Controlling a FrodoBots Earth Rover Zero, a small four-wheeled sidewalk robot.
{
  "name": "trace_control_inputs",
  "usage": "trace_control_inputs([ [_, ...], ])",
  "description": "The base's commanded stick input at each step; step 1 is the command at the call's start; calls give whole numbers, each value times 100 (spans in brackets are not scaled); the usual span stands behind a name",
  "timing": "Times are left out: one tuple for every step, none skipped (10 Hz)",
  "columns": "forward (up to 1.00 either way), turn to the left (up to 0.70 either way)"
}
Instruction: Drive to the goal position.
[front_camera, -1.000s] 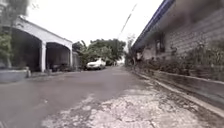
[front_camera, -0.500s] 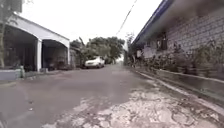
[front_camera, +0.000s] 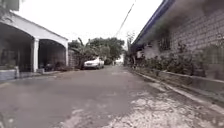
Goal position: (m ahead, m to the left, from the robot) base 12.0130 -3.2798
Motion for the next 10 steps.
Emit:
trace_control_inputs([
  [70, 0],
  [70, 0],
  [70, 0],
  [70, 0],
  [70, 0],
  [70, 0],
  [70, 0],
  [70, 0],
  [70, 0],
  [70, 0],
])
